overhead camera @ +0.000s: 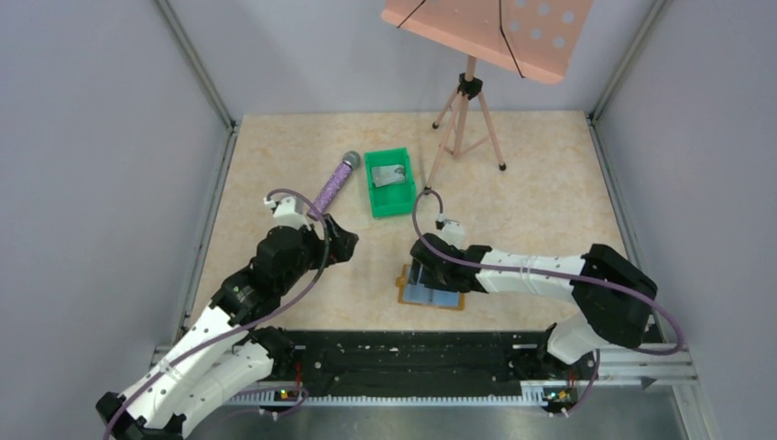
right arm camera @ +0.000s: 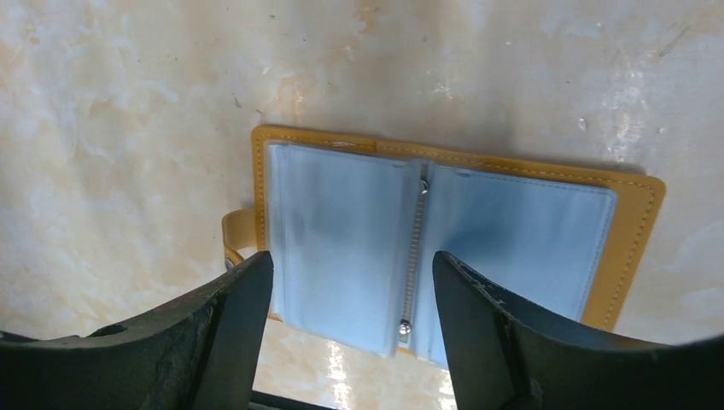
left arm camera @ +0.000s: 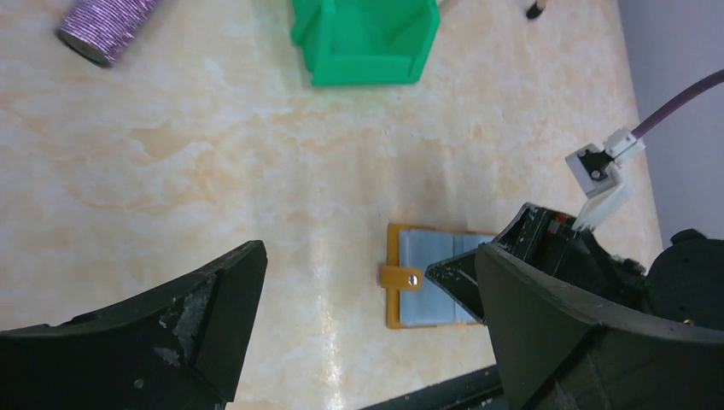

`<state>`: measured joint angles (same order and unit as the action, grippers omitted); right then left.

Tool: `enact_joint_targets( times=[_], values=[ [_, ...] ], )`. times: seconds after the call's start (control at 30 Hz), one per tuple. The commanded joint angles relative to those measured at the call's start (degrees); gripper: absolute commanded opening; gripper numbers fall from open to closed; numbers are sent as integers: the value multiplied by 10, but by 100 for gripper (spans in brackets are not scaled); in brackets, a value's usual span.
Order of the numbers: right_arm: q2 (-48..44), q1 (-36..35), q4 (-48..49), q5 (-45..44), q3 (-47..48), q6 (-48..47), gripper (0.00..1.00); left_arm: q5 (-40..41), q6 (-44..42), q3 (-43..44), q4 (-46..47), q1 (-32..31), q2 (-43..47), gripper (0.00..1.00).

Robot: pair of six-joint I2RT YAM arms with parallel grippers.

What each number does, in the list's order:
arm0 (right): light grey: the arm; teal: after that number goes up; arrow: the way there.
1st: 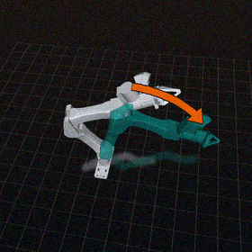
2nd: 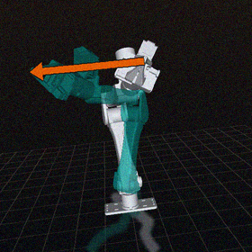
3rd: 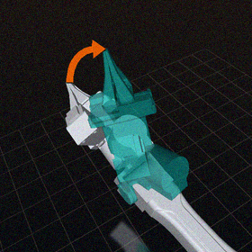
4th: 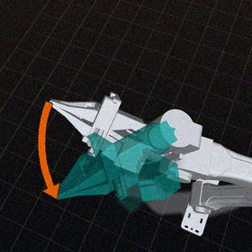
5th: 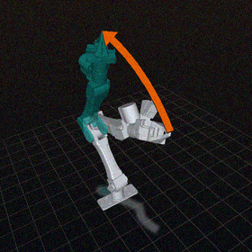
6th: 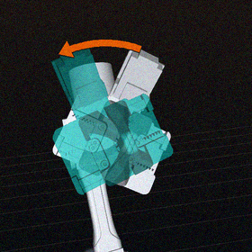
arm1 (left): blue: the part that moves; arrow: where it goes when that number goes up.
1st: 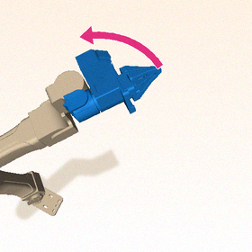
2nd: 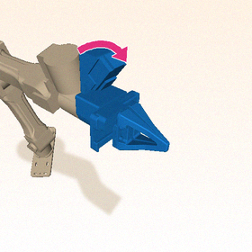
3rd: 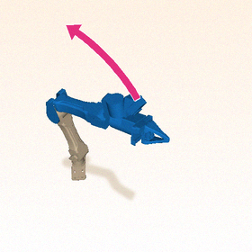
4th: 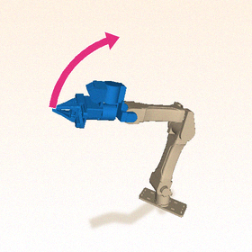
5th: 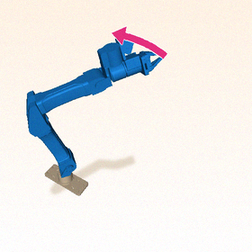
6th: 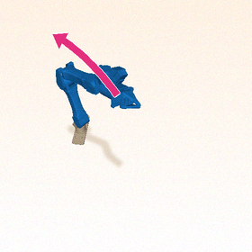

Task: Take the credit cards out of the card holder
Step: Remove the credit card from the card holder.

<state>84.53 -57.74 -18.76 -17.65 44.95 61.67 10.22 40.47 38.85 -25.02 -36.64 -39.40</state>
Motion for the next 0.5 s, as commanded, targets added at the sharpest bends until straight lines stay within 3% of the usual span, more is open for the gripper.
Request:
enact_joint_targets(
  times=[0.0,0.17,0.47],
  values=[
    [39,-21,-42,-52,62,25,70,97,-39,5,-49,-1,58,99],
    [84,-28,-68,-65,102,27,71,122,-53,3,-71,-1,100,99],
    [132,-30,-125,-87,144,34,70,89,-59,-16,-51,-1,131,99]
  ],
)
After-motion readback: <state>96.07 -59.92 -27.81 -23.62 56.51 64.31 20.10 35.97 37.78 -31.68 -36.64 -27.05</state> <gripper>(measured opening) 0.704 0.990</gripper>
